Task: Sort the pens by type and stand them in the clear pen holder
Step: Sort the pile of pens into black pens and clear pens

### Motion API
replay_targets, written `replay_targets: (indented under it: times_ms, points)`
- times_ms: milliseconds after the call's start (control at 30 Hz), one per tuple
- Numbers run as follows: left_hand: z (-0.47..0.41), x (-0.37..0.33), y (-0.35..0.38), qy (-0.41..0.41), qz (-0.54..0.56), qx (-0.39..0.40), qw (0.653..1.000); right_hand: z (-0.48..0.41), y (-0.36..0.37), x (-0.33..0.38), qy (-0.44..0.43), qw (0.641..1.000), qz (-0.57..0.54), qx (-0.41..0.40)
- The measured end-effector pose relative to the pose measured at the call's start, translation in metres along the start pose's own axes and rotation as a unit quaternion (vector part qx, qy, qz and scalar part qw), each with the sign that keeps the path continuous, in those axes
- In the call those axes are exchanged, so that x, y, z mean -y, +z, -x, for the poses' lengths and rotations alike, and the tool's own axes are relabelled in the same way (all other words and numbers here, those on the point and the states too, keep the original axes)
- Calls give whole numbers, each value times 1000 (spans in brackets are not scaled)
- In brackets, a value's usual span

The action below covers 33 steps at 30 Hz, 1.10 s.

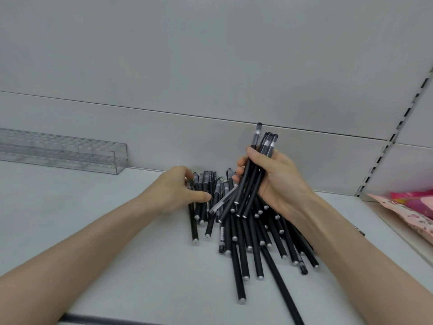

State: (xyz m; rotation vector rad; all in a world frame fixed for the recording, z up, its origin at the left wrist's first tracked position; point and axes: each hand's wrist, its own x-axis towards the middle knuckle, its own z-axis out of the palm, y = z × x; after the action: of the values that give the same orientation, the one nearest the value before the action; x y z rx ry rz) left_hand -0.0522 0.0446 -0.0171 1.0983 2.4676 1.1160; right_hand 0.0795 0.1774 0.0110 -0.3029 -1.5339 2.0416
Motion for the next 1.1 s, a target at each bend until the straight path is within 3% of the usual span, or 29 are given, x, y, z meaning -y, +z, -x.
replay_targets:
  times_ms: [100, 333, 567, 733, 867, 1100]
  points:
    - [-3, 3, -3, -2, 4, 1, 1000, 1, 1, 0, 1, 1000, 7, -1]
    - [-9, 7, 10, 36, -98, -40, 994, 0, 6, -4, 4, 1000, -6, 23]
    - [-10, -1, 10, 53, -123, -15, 991, 1, 5, -5, 20, 999, -21, 14]
    - [-8, 0, -7, 35, 22, 8, 999, 0, 7, -6, 41, 998, -44, 7]
    - [6, -17, -14, 73, 265, 61, 960, -1, 11, -7, 39, 996, -76, 21]
    - [22, -34, 1, 63, 351, 208, 911, 1, 18, -9, -14, 1000, -14, -4]
